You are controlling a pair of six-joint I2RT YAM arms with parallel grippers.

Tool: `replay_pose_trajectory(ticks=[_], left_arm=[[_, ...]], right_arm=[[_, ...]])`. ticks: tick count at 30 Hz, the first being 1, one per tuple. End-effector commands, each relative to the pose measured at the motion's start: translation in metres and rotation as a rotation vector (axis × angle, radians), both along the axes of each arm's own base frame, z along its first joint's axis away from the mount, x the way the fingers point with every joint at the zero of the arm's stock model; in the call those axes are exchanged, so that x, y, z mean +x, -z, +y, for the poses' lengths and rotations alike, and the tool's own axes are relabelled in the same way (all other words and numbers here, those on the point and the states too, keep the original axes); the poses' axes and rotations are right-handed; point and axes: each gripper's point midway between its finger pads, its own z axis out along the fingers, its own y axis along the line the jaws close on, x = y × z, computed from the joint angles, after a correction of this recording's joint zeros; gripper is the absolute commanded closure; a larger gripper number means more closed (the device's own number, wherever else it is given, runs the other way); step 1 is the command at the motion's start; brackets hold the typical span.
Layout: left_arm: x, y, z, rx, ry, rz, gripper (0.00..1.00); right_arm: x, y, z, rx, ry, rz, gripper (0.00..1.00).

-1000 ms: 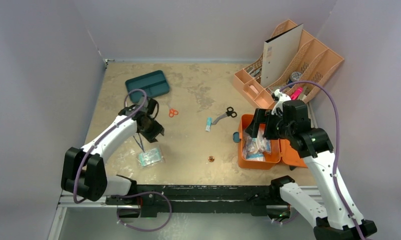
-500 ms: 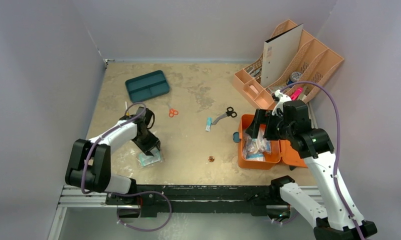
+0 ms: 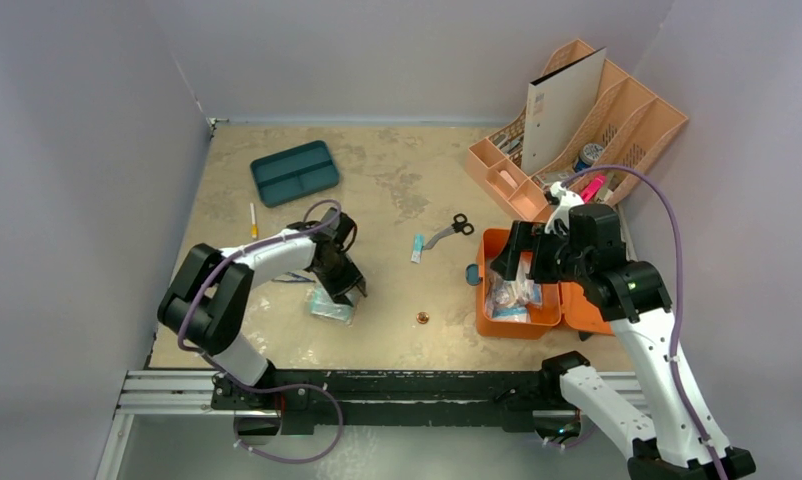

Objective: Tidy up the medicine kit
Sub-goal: Move the medical item to the center of the board, then pick up the medical item at the center of the board.

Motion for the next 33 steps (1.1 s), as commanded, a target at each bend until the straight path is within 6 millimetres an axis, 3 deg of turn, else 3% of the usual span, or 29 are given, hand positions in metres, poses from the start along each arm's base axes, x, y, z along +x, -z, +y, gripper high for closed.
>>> replay_pose_trajectory(ticks=[1,6,14,21,27,30,33], left_arm=[[0.037,-0.015,-0.032,-0.086,0.036,-0.118,0.62],[0.055,-0.055,-0.036,-0.093,0.124,-0.243,0.59],[0.044,-0.082,-0.010,-0.122,0.254,-0.319,0.41],[0.019,-0.072,0.059,-0.019,0.206,-0.230,0.37],[0.005,-0.068,0.098,0.126,0.174,-0.197,0.40],[-0.002,-0.061,0.109,0.155,0.153,-0.153,0.42],[-0.007,-0.051,0.109,0.123,0.125,-0.114,0.45]], right_arm=[[-0.005,-0.019,0.003,0.030,-0.022,-0.057,0.01],[-0.004,-0.021,0.004,0.045,-0.002,-0.028,0.01],[-0.002,-0.034,0.033,0.203,-0.061,-0.008,0.01],[-0.002,-0.033,0.042,0.261,-0.073,0.011,0.04],[-0.005,-0.034,0.043,0.263,-0.085,0.021,0.04],[-0.007,-0.033,0.041,0.251,-0.081,0.025,0.05],[-0.008,-0.034,0.040,0.248,-0.081,0.022,0.05]])
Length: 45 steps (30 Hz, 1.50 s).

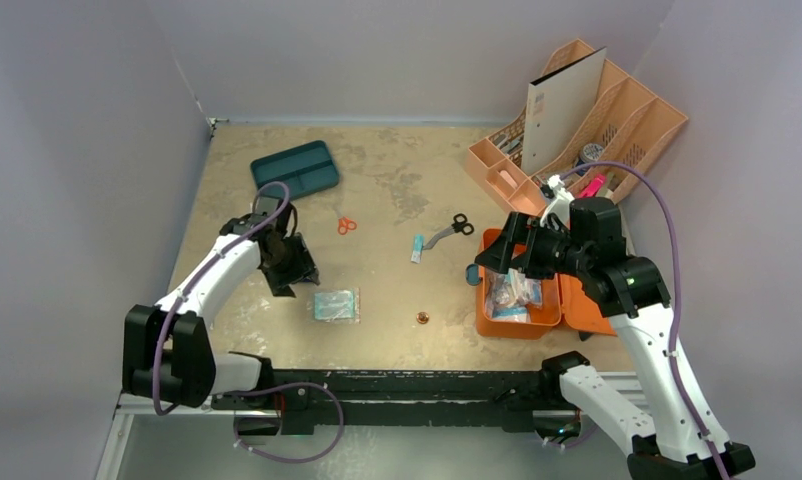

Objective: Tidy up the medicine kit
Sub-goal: Pick up the medical item at the center of the board.

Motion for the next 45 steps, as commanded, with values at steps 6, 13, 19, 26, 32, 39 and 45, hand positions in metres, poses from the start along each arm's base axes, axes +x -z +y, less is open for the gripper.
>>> replay_pose_trajectory(ticks=[6,13,19,26,32,39,45], left_arm=[[-0.026,0.038,0.007,-0.006,-0.056,0.117,0.49],[-0.036,0.058,0.001,-0.048,-0.090,0.144,0.55],[-0.035,0.063,-0.001,-0.064,-0.099,0.119,0.73],[-0.024,0.046,-0.008,-0.112,-0.060,0.029,1.00],[-0.001,-0.003,-0.031,-0.234,0.080,-0.126,1.00],[0.018,-0.061,-0.056,-0.363,0.256,-0.284,1.00],[0.022,-0.113,-0.090,-0.545,0.461,-0.416,1.00]], right_arm=[[-0.005,-0.010,0.001,0.006,-0.022,-0.025,0.05],[-0.004,-0.006,0.001,0.004,-0.022,-0.021,0.05],[-0.004,-0.007,0.001,0.009,-0.018,-0.020,0.06],[-0.004,0.000,-0.004,-0.012,0.011,0.005,0.07],[-0.003,0.007,0.001,-0.002,-0.013,0.034,0.09],[0.002,-0.005,0.021,0.066,-0.135,0.000,0.11],[0.009,-0.024,0.037,0.132,-0.217,-0.080,0.15]])
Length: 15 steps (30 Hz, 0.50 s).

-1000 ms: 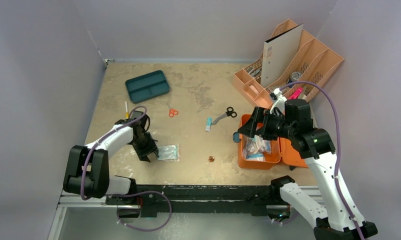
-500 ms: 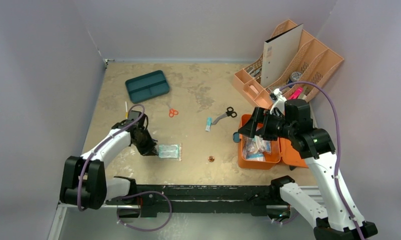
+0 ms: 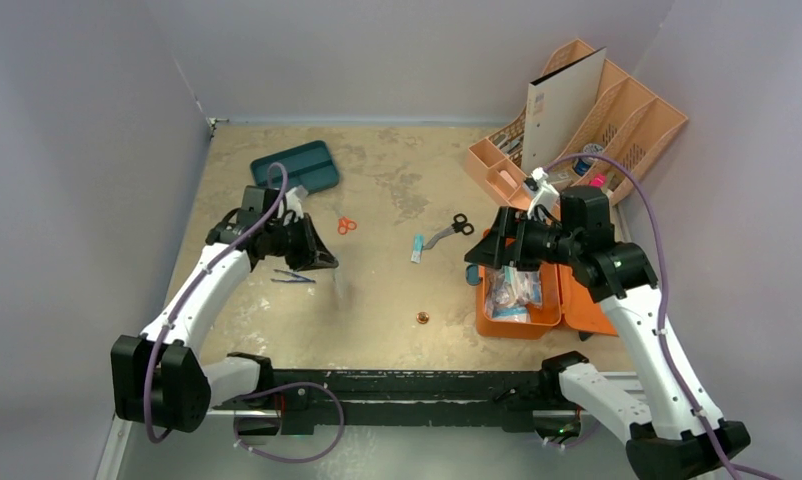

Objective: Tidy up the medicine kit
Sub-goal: Pick up the medical item at the center of the board, then place the medical item at the medicine box.

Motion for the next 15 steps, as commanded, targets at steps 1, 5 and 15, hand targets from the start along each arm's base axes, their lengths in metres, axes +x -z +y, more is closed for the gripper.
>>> replay_pose_trajectory(ticks=[1,5,15], left_arm=[[0.002,-0.058,-0.035,-0.174,0.219,-0.195,1.00],[-0.008,-0.086,-0.062,-0.246,0.349,-0.303,1.00],[-0.054,-0.134,-0.117,-0.439,0.645,-0.403,1.00]], right_arm=[[0.007,-0.026,0.016,0.076,-0.090,-0.121,0.15],[0.010,-0.036,0.030,0.131,-0.159,-0.153,0.16],[-0.010,-0.044,0.082,0.238,-0.418,-0.252,0.20]])
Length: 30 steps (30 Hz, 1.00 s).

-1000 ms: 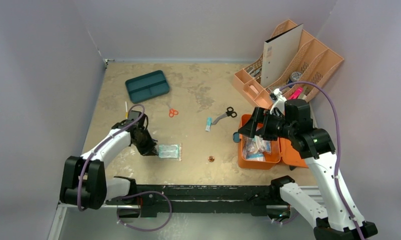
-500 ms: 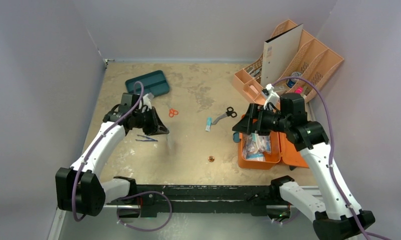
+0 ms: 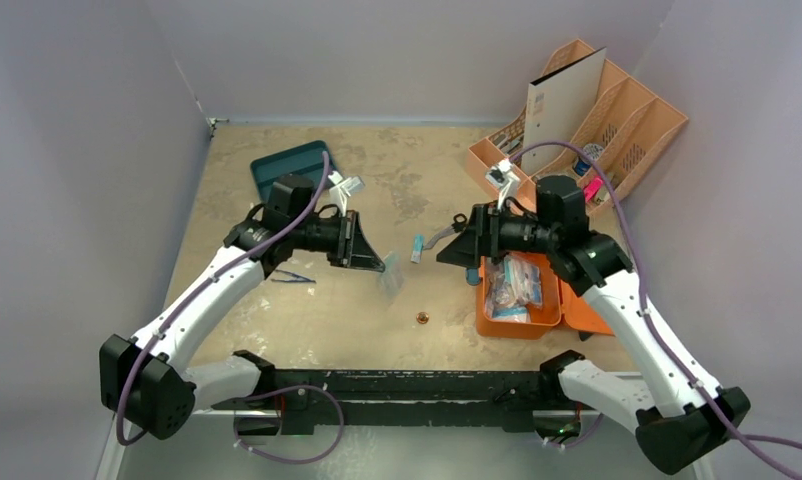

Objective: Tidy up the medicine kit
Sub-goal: Place the medical item at the medicine box.

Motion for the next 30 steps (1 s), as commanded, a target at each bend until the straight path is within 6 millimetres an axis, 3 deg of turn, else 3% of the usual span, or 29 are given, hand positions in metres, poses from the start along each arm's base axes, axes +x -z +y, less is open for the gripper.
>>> replay_pose_trajectory(ticks=[1,14,23,30], left_arm=[[-0.011,-0.047,-0.018,-0.156,0.137,-0.128,1.00],[-0.034,-0.111,-0.022,-0.335,0.239,-0.196,1.00],[-0.044,-0.138,-0.023,-0.406,0.289,-0.229,1.00],[-0.047,-0.156,-0.024,-0.448,0.304,-0.278,1.00]], right_arm=[[-0.013,-0.017,0.029,0.095,-0.164,-0.116,0.21],[-0.008,-0.021,0.046,0.179,-0.262,-0.229,0.15],[-0.005,-0.050,0.053,0.251,-0.300,-0.321,0.14],[-0.007,-0.056,0.063,0.288,-0.361,-0.338,0.14]])
